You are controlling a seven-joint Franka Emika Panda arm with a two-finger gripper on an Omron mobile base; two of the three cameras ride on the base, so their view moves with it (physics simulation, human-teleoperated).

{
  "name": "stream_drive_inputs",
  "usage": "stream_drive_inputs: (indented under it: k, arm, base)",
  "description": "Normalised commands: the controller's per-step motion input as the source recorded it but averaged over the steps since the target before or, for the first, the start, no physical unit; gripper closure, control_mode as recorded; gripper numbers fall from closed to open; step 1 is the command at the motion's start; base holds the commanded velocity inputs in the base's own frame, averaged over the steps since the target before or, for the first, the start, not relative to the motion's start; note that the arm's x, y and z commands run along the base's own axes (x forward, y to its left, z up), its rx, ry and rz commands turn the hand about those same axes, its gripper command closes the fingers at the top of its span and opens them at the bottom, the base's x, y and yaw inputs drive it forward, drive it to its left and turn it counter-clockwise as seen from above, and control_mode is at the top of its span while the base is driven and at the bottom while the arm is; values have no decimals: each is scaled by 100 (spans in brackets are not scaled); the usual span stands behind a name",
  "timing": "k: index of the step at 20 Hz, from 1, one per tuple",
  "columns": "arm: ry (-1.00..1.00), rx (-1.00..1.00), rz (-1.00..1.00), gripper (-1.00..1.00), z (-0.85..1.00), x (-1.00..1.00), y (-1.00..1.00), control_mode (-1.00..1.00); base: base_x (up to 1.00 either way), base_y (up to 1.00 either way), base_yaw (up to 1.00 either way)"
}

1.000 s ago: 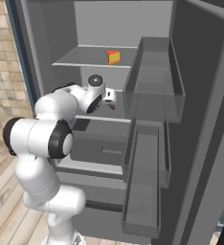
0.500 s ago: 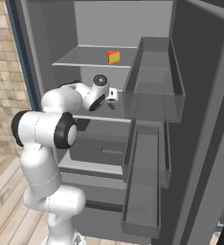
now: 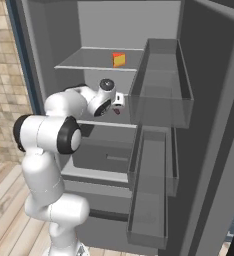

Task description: Retrieve the sausage and cheese from the fridge and place them on the cutting board on the counter.

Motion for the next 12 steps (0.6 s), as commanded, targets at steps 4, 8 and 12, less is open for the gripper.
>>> stream_drive_inputs:
  k: [4, 8, 12]
  arm:
    - [0, 0, 1, -100, -23, 1, 0, -100]
    - [0, 0, 2, -100, -17, 13, 0, -100]
    - [0, 0, 3, -100, 0, 33, 0, -100]
  base:
    - [0, 0, 0]
    - [0, 0, 0]
    - [0, 0, 0]
